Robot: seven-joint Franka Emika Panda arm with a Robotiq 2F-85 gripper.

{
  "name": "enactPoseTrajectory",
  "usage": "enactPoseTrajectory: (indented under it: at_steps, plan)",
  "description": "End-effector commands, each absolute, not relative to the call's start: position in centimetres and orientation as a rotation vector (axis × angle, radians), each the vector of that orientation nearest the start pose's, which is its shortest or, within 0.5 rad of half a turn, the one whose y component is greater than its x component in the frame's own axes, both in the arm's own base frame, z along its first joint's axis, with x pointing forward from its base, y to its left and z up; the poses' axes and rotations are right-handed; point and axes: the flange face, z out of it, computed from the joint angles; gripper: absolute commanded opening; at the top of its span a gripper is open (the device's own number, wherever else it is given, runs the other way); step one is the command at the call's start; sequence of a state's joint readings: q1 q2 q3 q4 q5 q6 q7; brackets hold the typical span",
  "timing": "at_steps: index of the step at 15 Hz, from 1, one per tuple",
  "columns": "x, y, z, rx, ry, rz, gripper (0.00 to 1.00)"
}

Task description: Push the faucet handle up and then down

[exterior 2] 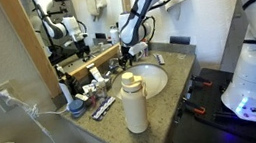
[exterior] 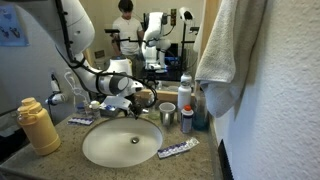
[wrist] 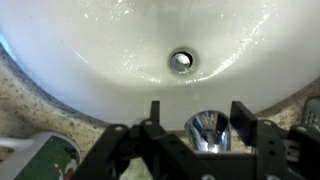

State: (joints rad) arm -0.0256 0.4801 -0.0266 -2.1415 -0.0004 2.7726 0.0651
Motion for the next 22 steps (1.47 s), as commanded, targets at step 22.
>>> enactPoseTrajectory:
  at_steps: [22]
  plan:
    - [55.7,1.0,31.1,-3.272,0.061,-0.364,1.00]
